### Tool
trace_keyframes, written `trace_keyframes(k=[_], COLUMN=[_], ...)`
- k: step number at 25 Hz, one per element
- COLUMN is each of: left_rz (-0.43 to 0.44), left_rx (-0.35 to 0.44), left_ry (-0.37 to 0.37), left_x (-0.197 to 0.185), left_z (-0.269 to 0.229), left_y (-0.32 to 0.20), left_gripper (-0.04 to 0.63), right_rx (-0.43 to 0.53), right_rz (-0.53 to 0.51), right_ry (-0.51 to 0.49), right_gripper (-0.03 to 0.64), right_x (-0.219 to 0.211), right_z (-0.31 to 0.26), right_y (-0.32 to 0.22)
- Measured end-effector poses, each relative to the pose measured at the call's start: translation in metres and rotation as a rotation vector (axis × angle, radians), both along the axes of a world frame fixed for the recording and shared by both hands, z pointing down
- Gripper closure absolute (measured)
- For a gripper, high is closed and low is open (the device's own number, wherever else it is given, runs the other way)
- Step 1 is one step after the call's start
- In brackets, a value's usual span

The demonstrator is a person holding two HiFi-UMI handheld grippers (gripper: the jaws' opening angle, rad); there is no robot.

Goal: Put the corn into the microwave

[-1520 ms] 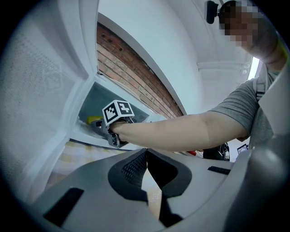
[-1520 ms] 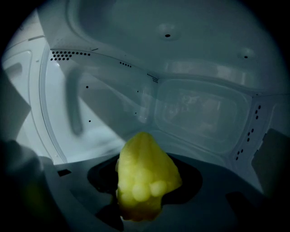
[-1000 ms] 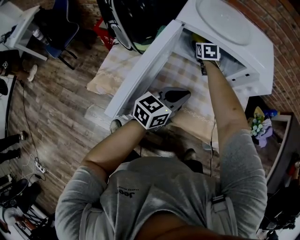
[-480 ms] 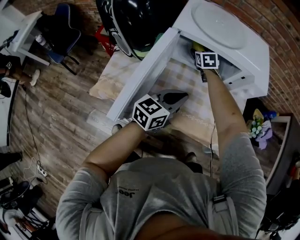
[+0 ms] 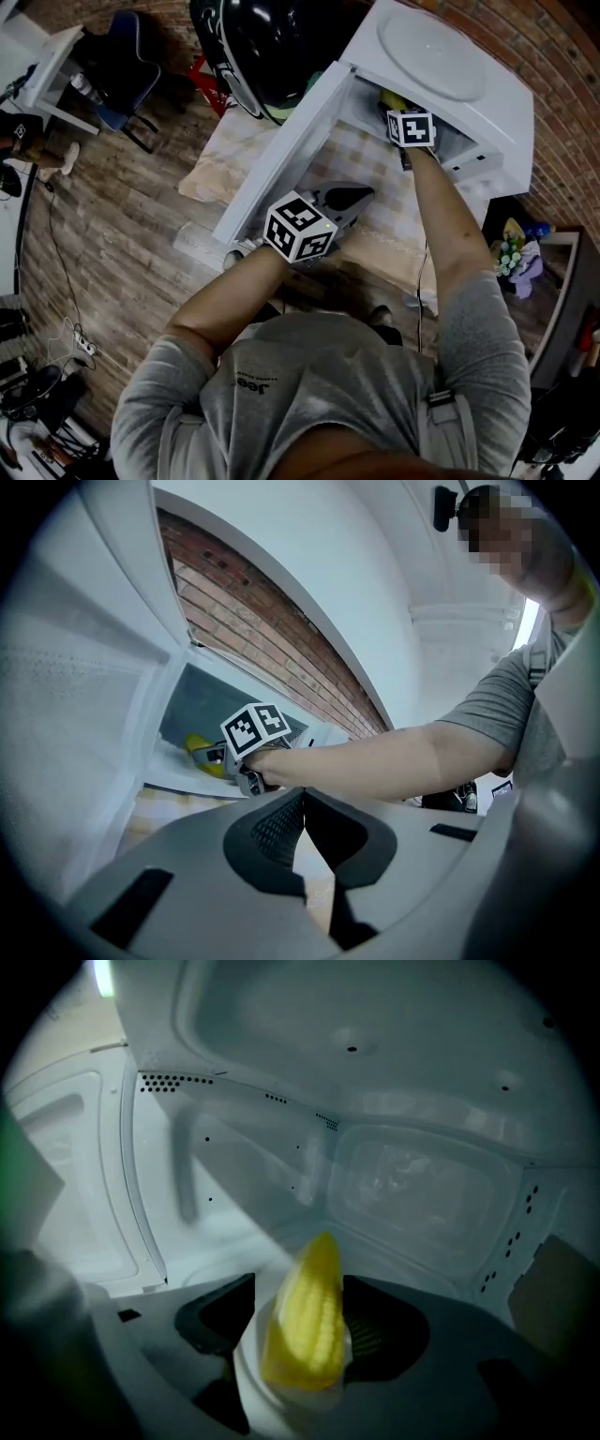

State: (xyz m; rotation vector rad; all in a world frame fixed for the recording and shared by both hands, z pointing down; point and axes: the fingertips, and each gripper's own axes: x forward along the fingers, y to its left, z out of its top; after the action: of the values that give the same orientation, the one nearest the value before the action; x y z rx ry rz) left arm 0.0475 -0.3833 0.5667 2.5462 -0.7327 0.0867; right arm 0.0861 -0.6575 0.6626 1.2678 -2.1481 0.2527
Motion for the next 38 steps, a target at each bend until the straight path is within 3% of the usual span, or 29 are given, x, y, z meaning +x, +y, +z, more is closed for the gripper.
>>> trace_keyframes(k=[9, 19, 38], left_rz=[0.001, -0.012, -0.012], left_rx=[-0.003, 0.024, 0.094], left_ry=[-0.011, -0.029, -0.058], left_x=[0.007, 0.007, 0.001], left_z=[-0.006, -0.031, -0.081], left_y=[0.005, 0.007, 0.027], left_gripper=[0.577, 0.577, 0.577], right_rx=[0.027, 0.040, 0.063], right_rz=[-0.007, -0.052, -0.010], right_ry=[-0.034, -0.129, -0.231], right_gripper=[0.319, 0.319, 0.337], right_x=[0.009, 0.019, 0.055], right_z=[-0.016, -0.052, -0.106], right_y=[0.026, 0.101, 0.166])
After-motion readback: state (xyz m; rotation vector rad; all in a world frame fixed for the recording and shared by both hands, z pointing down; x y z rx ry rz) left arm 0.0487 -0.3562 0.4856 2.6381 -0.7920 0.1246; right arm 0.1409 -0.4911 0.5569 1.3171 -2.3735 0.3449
